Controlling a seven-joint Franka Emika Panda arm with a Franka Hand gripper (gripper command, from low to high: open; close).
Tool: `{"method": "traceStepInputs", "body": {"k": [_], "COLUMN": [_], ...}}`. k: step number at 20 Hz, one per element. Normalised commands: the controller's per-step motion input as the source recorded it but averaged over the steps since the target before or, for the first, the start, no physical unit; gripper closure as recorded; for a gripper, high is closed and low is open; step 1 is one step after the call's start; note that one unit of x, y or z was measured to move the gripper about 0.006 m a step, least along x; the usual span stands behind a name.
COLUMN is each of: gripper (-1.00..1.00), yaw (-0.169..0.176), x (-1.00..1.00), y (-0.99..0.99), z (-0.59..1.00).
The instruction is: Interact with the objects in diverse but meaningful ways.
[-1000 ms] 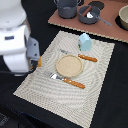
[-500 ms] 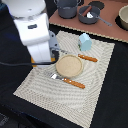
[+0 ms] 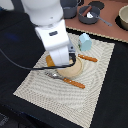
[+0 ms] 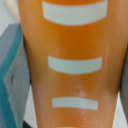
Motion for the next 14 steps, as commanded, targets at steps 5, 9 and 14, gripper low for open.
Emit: {"method": "traceStepInputs", "body": {"k": [5,9,14], "gripper": [1.00,1.00,1.00], "yaw": [0.000,0.000,0.000], "x": [0.77,0.38,0.01], "y": [0.46,0.38,0.15], "z": [0.00,0.00,0.00]}}
